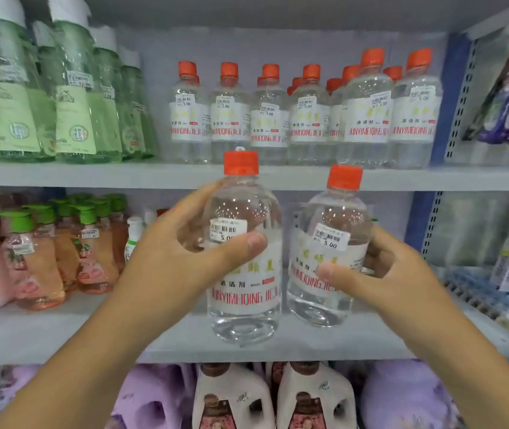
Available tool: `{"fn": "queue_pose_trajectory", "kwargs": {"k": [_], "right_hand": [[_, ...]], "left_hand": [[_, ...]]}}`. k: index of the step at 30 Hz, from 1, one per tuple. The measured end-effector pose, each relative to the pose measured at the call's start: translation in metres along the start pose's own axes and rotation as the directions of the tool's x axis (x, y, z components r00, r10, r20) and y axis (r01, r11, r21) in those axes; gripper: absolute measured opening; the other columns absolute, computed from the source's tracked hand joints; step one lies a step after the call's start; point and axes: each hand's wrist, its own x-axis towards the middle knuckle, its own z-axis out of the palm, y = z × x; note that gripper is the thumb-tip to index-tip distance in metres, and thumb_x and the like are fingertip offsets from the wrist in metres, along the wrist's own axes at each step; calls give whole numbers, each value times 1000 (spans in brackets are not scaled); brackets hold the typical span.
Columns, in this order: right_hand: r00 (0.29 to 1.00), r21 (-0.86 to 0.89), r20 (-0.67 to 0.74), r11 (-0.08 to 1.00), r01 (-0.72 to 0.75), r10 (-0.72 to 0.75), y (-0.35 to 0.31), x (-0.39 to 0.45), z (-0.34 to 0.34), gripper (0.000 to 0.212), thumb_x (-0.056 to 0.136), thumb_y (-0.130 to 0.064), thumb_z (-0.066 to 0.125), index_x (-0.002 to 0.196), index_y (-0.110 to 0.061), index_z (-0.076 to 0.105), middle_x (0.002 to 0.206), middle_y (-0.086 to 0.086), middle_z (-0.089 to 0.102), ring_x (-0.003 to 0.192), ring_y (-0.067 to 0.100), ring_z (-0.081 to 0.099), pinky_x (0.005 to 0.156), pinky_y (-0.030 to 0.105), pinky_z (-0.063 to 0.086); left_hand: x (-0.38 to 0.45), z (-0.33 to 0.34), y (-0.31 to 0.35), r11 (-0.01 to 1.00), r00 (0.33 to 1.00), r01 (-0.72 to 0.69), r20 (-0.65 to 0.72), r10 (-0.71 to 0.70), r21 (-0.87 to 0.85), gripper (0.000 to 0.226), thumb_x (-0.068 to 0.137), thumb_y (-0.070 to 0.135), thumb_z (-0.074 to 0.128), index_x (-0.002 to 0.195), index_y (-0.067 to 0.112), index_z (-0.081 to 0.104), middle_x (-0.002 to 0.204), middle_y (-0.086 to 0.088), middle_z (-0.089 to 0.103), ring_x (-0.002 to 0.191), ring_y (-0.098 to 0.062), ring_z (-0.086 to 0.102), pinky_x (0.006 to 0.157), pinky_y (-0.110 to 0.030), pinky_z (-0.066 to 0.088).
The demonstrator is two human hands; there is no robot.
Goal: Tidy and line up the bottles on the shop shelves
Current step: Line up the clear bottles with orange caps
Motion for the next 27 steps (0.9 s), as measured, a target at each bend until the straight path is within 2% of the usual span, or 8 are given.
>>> {"fn": "queue_pose_trajectory", "kwargs": {"k": [4, 7, 9, 14, 17, 22, 25, 27], "right_hand": [[994, -21, -4, 994, 111, -111, -65, 16, -19, 58, 54, -53, 88, 108, -43, 71, 106, -15, 78, 98, 3, 73, 81, 24, 59], [980, -44, -65, 982, 186, -189, -105, 42, -33, 65, 56, -47, 94, 114, -35, 67, 106, -17, 77, 95, 3, 74, 75, 16, 59], [970, -85, -113, 975, 206, -214, -121, 66, -40, 57, 64, -42, 92, 113, -36, 64, 103, -21, 76, 89, -2, 73, 72, 12, 57], [967, -201, -167, 967, 159, -194, -112, 117, -46, 46, 67, -43, 93, 98, -40, 60, 96, -19, 73, 80, -9, 68, 73, 19, 55], [974, -260, -180, 961, 91, -141, -91, 135, -45, 49, 66, -48, 91, 104, -36, 63, 97, -17, 72, 86, 0, 70, 78, 27, 58], [971, -404, -157, 909, 101, -178, -78, 157, -37, 40, 70, -50, 87, 98, -33, 64, 103, -11, 67, 78, -3, 62, 61, 17, 44], [957, -637, -159, 766, 90, -245, -75, 163, -35, 65, 71, -59, 82, 124, -33, 56, 127, 0, 55, 106, 12, 59, 79, 27, 50], [933, -811, -162, 581, 59, -321, -73, 164, -35, 92, 73, -71, 74, 147, -28, 42, 143, 2, 49, 133, 22, 45, 103, 40, 46]], "left_hand": [[31, -16, 56, 991, 989, -135, -65, 134, -8, 70, 67, 60, 82, 133, 47, 61, 109, 25, 75, 98, 7, 71, 70, -5, 53], [68, -18, 88, 981, 976, -196, -103, 193, -17, 53, 78, 52, 82, 127, 42, 66, 111, 15, 77, 101, -5, 74, 84, -28, 61], [97, -14, 100, 980, 969, -198, -149, 196, 4, 46, 78, 52, 82, 121, 45, 68, 105, 17, 78, 95, -3, 75, 79, -27, 60], [159, 10, 87, 986, 971, -121, -193, 143, 118, 60, 70, 61, 84, 124, 45, 65, 110, 19, 75, 99, -2, 72, 84, -32, 60], [178, 19, 63, 988, 974, -34, -216, 67, 151, 71, 67, 63, 85, 129, 42, 59, 120, 16, 70, 108, -8, 68, 87, -32, 58], [197, 31, 43, 958, 988, 67, -152, -25, 278, 96, 61, 71, 83, 145, 38, 50, 145, 6, 57, 129, -20, 57, 104, -43, 51], [199, 35, 33, 943, 985, 113, -162, -64, 314, 92, 73, 65, 81, 151, 34, 43, 146, 11, 52, 122, -13, 55, 89, -28, 48], [199, 32, 26, 938, 990, 107, -121, -70, 330, 83, 75, 64, 80, 146, 40, 43, 120, 30, 54, 95, 8, 57, 72, -15, 44]]}}
